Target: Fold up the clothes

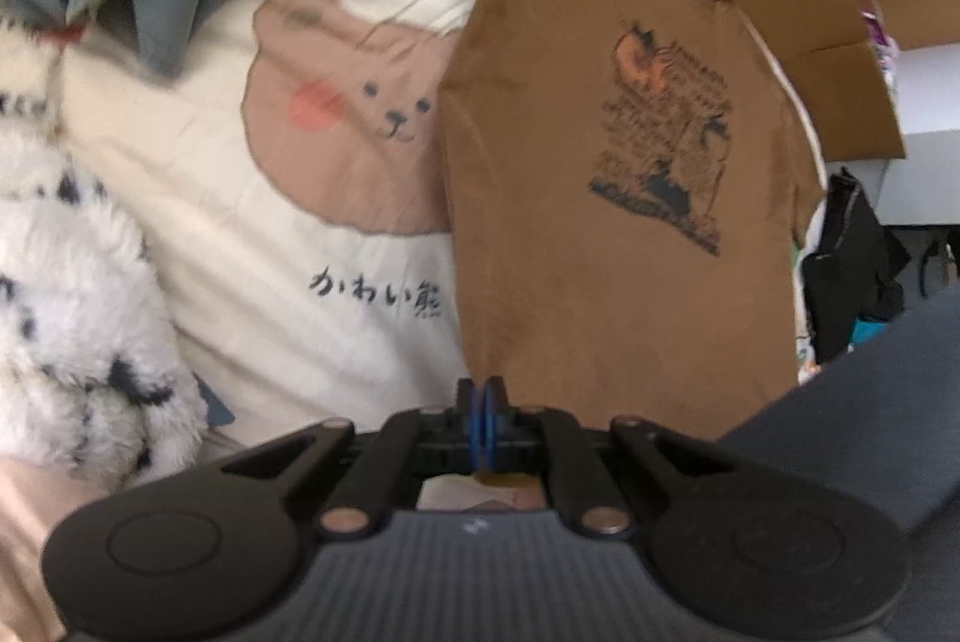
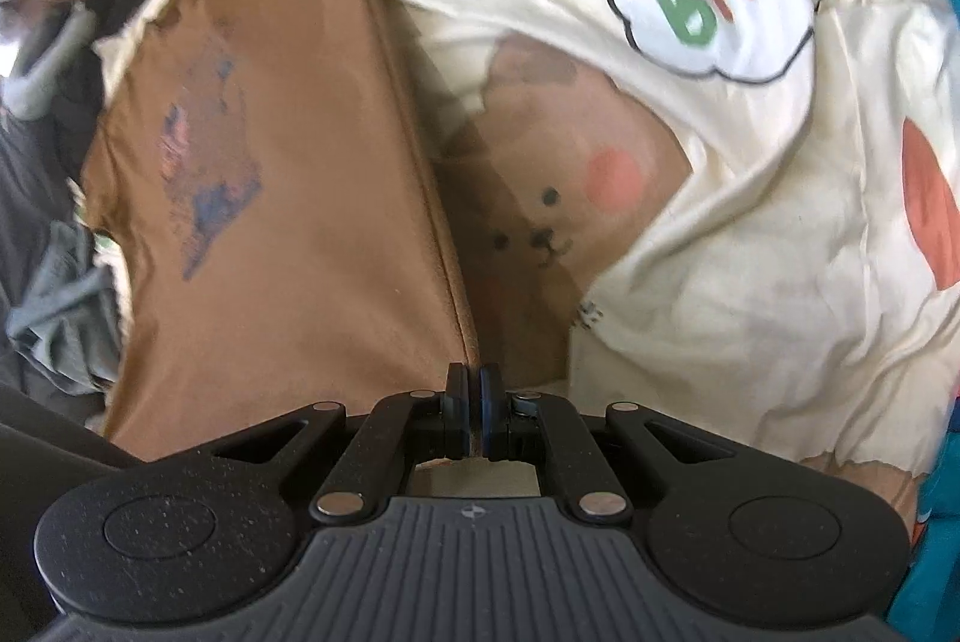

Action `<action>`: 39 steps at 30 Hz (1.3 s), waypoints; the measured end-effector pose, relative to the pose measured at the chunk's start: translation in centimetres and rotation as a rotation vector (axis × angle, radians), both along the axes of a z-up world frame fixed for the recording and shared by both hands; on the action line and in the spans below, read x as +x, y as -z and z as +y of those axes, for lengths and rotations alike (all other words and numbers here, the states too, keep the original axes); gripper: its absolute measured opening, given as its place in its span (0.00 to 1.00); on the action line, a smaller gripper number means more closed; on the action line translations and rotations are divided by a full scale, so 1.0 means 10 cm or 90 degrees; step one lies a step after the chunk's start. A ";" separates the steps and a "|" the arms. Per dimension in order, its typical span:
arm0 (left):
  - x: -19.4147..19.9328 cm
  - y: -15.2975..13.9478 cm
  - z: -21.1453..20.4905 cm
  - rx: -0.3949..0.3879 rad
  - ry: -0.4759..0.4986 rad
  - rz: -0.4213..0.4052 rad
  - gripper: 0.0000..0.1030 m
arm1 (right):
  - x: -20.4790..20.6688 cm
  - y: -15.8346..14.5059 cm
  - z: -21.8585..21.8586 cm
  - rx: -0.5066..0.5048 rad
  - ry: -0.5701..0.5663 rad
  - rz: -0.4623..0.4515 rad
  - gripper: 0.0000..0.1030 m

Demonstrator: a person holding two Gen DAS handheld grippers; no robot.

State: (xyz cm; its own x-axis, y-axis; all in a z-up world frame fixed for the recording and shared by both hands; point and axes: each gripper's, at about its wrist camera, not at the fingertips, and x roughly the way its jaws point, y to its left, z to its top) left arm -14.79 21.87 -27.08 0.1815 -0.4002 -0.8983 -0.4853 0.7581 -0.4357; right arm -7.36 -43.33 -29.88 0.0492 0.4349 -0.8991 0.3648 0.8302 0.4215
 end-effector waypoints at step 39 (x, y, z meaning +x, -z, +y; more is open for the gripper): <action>-0.13 0.90 -0.09 0.064 0.051 0.074 0.19 | -0.16 0.88 0.16 -0.119 -0.022 0.060 0.01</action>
State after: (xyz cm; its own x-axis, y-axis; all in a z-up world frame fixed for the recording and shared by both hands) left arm -16.04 21.00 -36.10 0.0453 -0.3157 -0.9478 -0.4649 0.8331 -0.2997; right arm -9.01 -41.69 -38.70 -0.0515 0.2599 -0.9643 0.3655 0.9035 0.2240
